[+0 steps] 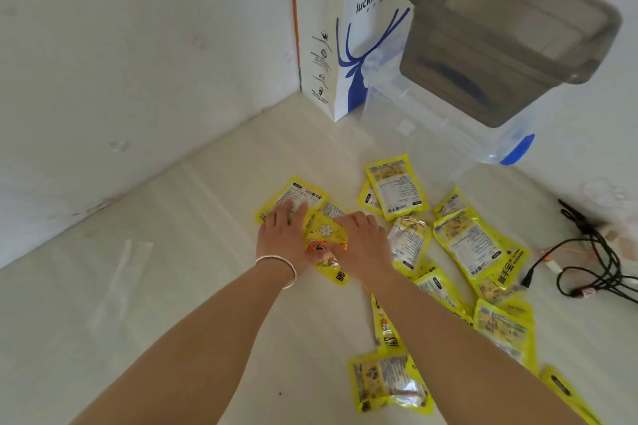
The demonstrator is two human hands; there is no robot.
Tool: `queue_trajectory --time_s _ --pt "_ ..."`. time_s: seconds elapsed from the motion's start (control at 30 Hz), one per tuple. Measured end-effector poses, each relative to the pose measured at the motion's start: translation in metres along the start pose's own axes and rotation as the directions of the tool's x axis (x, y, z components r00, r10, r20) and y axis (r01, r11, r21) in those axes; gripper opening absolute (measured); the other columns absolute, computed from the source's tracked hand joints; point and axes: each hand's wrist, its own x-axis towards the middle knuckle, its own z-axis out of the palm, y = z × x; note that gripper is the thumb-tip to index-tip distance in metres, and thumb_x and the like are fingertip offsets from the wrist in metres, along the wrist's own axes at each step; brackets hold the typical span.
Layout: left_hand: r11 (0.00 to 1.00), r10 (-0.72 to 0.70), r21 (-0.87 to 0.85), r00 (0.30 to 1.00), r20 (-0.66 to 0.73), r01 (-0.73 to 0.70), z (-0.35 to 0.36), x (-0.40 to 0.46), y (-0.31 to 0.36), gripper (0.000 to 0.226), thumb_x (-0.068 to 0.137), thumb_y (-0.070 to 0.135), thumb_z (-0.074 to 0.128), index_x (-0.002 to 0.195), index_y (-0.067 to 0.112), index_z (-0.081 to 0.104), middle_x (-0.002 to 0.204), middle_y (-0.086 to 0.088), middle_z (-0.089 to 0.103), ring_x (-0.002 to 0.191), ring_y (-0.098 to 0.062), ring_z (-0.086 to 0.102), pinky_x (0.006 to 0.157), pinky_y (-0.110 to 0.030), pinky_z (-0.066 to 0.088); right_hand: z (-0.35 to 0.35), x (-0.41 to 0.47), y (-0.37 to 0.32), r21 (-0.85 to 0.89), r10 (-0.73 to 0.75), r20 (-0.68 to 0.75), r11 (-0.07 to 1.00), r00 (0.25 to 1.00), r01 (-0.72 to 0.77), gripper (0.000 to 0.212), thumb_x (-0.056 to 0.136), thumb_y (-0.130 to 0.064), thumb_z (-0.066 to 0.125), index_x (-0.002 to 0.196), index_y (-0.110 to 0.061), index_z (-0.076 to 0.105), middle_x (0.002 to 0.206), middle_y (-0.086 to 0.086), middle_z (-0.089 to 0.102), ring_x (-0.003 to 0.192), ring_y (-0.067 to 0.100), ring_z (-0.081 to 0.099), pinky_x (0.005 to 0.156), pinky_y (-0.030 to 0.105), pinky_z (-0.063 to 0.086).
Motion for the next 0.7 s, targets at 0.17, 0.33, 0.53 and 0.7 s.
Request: queue_trajectory --time_s 0.17,0.33,0.53,0.7 --pt "0.995 -0.059 -0.088 0.998 -0.027 0.057 -0.004 -0.004 0.014 0.098 0.067 0.065 0.066 0.146 0.028 0.022 0.154 -0.004 0.019 0.140 -0.029 0.020 0.113 -0.038 0.024 -0.025 0.013 0.023 0.126 0.119 -0.090 0.986 0.989 -0.107 0.038 0.094 -0.035 0.047 0.130 -0.021 0.052 0.134 0.003 0.048 0.129 0.024 0.038 0.105 0.038 0.035" --pt "0.932 0.347 0.110 0.938 0.016 -0.346 -0.008 0.000 0.017 0.087 0.067 0.064 0.064 0.142 0.031 0.033 0.151 0.008 0.028 0.142 -0.021 0.019 0.117 -0.036 0.013 -0.048 0.042 0.042 0.110 0.266 -0.189 0.962 0.945 -0.249 0.041 0.094 -0.028 0.049 0.134 -0.018 0.047 0.140 0.008 0.042 0.130 0.029 0.035 0.104 0.040 0.036" --pt "0.822 0.465 0.260 0.861 0.206 -0.507 -0.008 0.009 0.029 0.085 0.063 0.061 0.070 0.136 0.031 0.038 0.138 0.005 0.038 0.132 -0.021 0.028 0.113 -0.034 0.016 -0.050 0.065 0.057 0.134 0.369 -0.115 0.926 0.922 -0.354 0.062 0.090 -0.035 0.057 0.143 -0.016 0.031 0.147 0.010 0.036 0.135 0.030 0.032 0.106 0.041 0.033" --pt "0.800 0.421 0.314 0.851 0.313 -0.511 -0.011 0.014 0.037 0.076 0.071 0.059 0.066 0.133 0.021 0.043 0.131 0.000 0.050 0.125 -0.024 0.039 0.106 -0.035 0.025 -0.047 0.069 0.059 0.153 0.452 -0.094 0.887 0.887 -0.436 0.074 0.084 -0.037 0.065 0.143 -0.017 0.025 0.139 0.017 0.041 0.126 0.035 0.039 0.101 0.042 0.034"
